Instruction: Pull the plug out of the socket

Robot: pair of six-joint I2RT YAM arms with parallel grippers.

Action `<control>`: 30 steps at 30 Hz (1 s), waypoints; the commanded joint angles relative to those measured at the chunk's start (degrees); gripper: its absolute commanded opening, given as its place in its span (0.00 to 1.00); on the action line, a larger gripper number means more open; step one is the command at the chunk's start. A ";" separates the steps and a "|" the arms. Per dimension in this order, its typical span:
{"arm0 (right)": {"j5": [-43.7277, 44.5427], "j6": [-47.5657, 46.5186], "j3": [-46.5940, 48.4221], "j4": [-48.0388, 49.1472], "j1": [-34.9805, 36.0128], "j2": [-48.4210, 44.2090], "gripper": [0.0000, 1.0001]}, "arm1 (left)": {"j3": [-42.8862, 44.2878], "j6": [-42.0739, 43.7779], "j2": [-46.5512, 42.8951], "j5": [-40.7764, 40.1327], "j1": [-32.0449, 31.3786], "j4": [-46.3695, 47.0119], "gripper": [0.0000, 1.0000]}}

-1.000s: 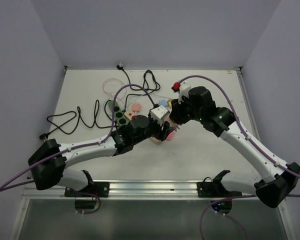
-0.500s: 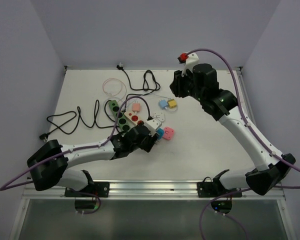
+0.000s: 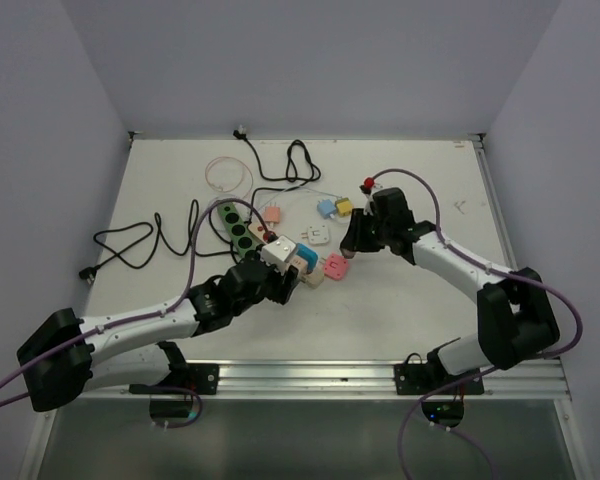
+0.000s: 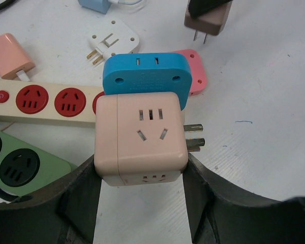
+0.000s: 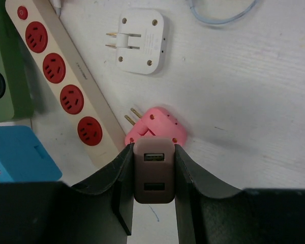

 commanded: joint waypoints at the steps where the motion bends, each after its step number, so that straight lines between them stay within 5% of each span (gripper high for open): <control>1: -5.87 7.79 -2.17 14.42 -0.08 3.40 0.23 | -1.21 -1.38 -3.53 -0.60 0.64 9.86 0.00; 7: -2.22 9.99 -3.31 15.69 -0.34 6.49 0.73 | -2.97 -1.64 -5.47 0.81 0.73 11.62 0.00; 10: 0.35 8.42 -3.05 12.35 -0.34 3.25 0.80 | -3.41 -1.55 -5.82 1.42 0.82 12.33 0.00; 21: -15.44 9.11 -2.35 17.44 1.41 -9.60 0.81 | -2.88 -1.20 -4.77 2.22 0.82 13.91 0.00; 30: -15.38 4.11 2.40 12.88 8.79 -7.94 0.83 | -0.77 -0.24 -4.94 1.78 0.82 14.08 0.00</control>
